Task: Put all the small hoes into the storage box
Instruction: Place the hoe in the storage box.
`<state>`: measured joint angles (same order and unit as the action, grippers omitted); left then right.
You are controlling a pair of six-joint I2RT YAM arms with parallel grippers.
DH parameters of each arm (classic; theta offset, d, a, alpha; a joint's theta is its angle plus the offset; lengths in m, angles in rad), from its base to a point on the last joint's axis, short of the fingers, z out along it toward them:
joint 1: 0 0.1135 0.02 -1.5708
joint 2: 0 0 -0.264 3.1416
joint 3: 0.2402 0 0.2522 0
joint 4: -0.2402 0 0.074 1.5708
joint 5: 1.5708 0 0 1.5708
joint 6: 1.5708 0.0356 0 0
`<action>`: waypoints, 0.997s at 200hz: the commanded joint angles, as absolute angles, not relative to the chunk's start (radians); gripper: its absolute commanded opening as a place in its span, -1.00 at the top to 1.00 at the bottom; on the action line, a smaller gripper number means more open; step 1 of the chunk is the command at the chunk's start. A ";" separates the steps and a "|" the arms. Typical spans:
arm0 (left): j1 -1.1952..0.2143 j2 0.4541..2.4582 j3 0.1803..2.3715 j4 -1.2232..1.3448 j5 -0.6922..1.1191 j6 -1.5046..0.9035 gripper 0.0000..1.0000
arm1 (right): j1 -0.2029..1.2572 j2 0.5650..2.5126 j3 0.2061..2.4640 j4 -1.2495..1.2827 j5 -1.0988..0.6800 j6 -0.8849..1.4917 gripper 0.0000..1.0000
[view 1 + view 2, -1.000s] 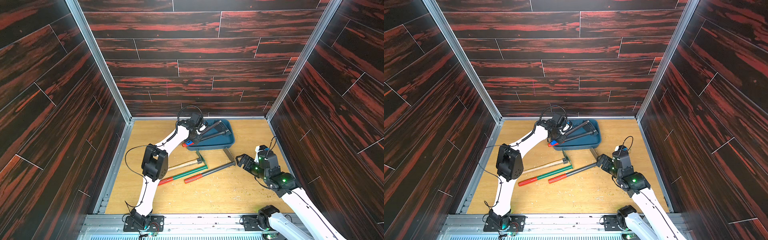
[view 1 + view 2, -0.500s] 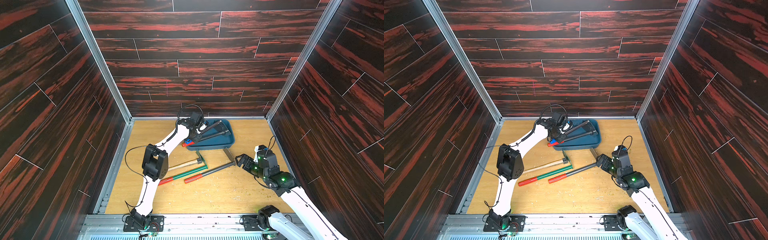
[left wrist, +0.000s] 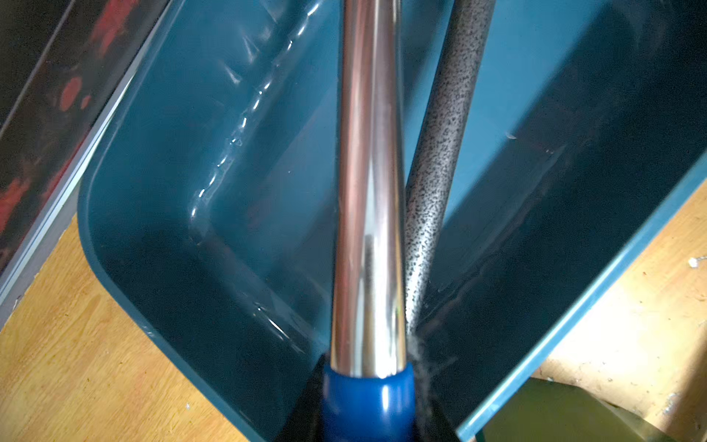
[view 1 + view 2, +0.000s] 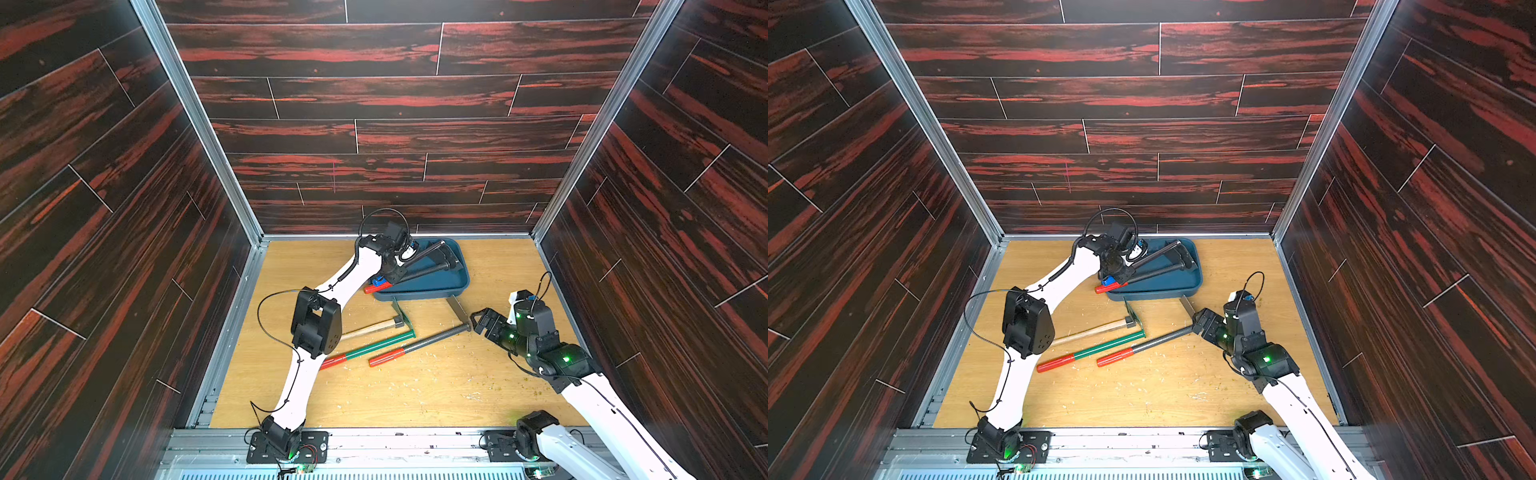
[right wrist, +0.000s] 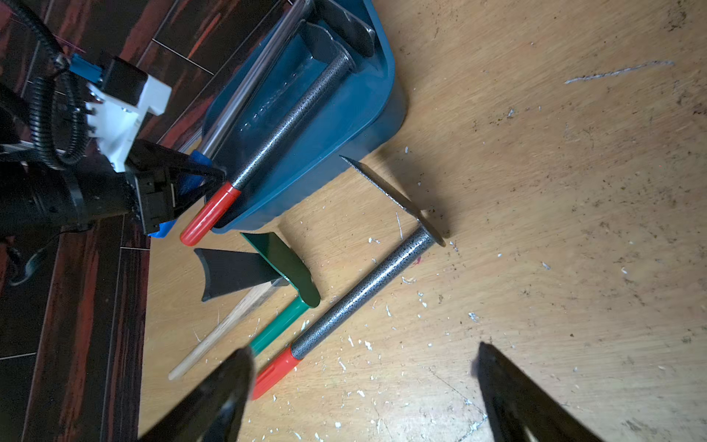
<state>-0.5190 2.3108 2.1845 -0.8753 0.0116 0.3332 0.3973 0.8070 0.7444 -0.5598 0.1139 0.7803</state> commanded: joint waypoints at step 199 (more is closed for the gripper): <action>-0.516 2.347 2.191 -0.925 -0.001 0.314 0.20 | 0.396 0.800 0.726 -0.559 0.098 0.766 -0.87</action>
